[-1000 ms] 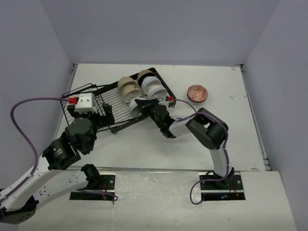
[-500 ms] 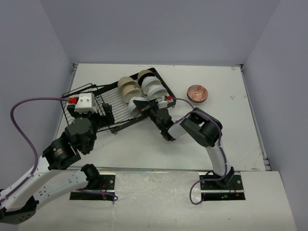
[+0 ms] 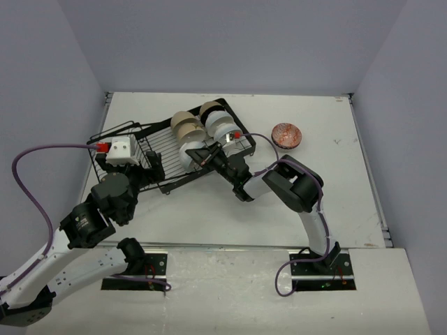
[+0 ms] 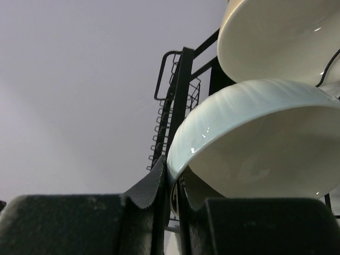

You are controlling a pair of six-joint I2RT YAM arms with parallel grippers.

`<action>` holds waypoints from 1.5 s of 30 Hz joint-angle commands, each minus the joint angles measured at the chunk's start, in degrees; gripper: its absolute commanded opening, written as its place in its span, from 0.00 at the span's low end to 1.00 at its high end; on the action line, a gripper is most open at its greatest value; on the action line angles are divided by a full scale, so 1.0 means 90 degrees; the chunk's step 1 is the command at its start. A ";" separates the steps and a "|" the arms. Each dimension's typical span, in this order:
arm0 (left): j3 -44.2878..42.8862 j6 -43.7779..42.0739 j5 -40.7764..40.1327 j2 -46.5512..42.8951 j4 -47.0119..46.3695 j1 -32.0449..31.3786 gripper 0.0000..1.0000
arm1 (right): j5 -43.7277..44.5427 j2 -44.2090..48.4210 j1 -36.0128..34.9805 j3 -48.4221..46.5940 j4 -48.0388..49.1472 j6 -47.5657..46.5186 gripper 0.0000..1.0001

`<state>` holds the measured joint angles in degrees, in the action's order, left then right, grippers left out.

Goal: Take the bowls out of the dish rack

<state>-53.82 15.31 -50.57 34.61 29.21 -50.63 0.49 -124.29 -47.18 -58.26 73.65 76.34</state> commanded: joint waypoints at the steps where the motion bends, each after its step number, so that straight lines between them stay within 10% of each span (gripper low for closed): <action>1: 0.0043 -0.0139 0.0023 -0.0037 -0.0345 0.0040 1.00 | -0.0620 0.0665 0.0027 -0.0197 0.2296 -0.0521 0.00; 15: 0.0092 -0.0158 -0.0045 -0.0144 -0.0414 0.0040 1.00 | -0.2964 0.2790 0.0710 -0.0051 0.1009 -0.1605 0.00; 18: 0.0101 -0.0129 -0.0084 -0.0154 -0.0414 0.0040 1.00 | -0.3326 0.4251 0.1003 0.0213 -0.1679 -0.2848 0.00; 22: 0.0053 -0.0090 -0.0143 -0.0125 -0.0355 0.0049 1.00 | -0.1425 0.5410 0.0779 -0.1334 -0.9248 -0.5783 0.00; 28: -0.0074 -0.0041 -0.0055 0.0021 -0.0228 0.0137 1.00 | 0.1691 0.5343 0.0779 -0.1770 -1.3568 -0.6480 0.00; 45: -0.0016 -0.0051 0.0003 0.0051 -0.0209 0.0147 1.00 | 0.2064 0.3205 0.1599 -0.1270 -1.3194 -0.6792 0.00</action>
<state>-53.49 15.29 -50.11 35.75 28.32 -49.52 16.53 -94.13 -34.65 -66.17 -47.53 17.65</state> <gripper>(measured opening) 0.997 0.082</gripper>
